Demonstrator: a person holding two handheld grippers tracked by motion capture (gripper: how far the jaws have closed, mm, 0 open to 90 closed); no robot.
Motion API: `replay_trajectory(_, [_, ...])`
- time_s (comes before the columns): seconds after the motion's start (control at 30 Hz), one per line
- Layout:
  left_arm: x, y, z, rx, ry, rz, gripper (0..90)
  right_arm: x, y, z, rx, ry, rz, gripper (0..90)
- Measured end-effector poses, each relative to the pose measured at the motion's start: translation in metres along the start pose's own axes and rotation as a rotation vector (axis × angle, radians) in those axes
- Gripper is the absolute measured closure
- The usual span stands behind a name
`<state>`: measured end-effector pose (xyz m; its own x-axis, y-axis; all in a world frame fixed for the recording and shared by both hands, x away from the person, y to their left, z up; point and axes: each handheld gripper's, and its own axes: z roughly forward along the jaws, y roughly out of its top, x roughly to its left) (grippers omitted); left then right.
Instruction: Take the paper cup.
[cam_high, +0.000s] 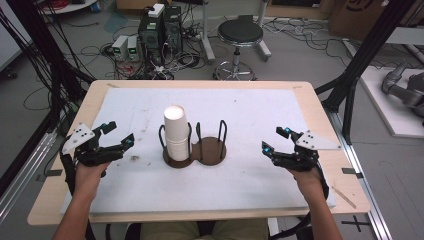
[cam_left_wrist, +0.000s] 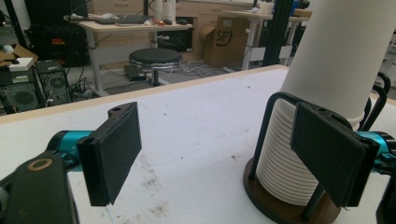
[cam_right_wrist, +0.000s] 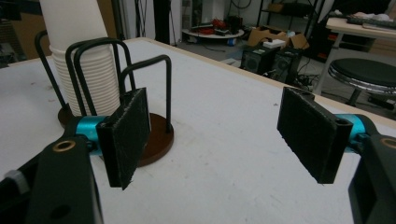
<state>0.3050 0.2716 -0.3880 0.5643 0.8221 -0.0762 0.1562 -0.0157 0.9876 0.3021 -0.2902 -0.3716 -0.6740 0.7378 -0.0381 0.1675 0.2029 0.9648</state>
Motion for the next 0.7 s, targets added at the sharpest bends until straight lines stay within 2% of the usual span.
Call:
replay_trajectory(0.17, [0.001,0.0,0.0,0.001,0.0,-0.002,16.5,0.011,0.012,0.013,-0.029,0.043,0.011,30.4])
replay_trajectory(0.23, [0.002,-0.001,0.0,0.001,0.0,-0.006,16.5,0.018,0.019,0.024,-0.051,0.081,0.008,35.4])
replay_trajectory(0.3, [0.002,-0.001,0.0,0.0,-0.001,-0.009,16.5,0.022,0.021,0.028,-0.045,0.089,0.013,36.3])
replay_trajectory(0.33, [0.002,-0.001,0.0,0.0,-0.001,-0.008,16.5,0.028,0.026,0.036,-0.044,0.105,0.001,41.4])
replay_trajectory(0.4, [0.003,-0.001,0.001,0.001,-0.001,-0.007,16.5,0.033,0.03,0.042,-0.046,0.112,-0.012,46.5])
replay_trajectory(0.47, [0.003,-0.001,0.001,0.003,-0.003,-0.008,16.5,0.038,0.034,0.048,-0.05,0.132,-0.026,55.4])
replay_trajectory(0.57, [0.004,-0.001,0.001,0.005,-0.001,-0.01,16.5,0.042,0.036,0.052,-0.05,0.131,-0.042,60.4])
replay_trajectory(0.6, [0.004,-0.002,0.001,0.005,-0.002,-0.011,16.5,0.045,0.038,0.057,-0.042,0.136,-0.047,67.4])
replay_trajectory(0.63, [0.004,-0.002,0.001,0.006,-0.001,-0.011,16.5,0.045,0.038,0.057,-0.042,0.136,-0.047,67.4])
replay_trajectory(0.67, [0.004,-0.002,0.001,0.006,0.0,-0.012,16.5,0.048,0.04,0.06,-0.041,0.141,-0.045,74.5])
replay_trajectory(0.7, [0.005,-0.002,0.001,0.006,0.0,-0.013,16.5,0.048,0.04,0.06,-0.041,0.141,-0.045,74.5])
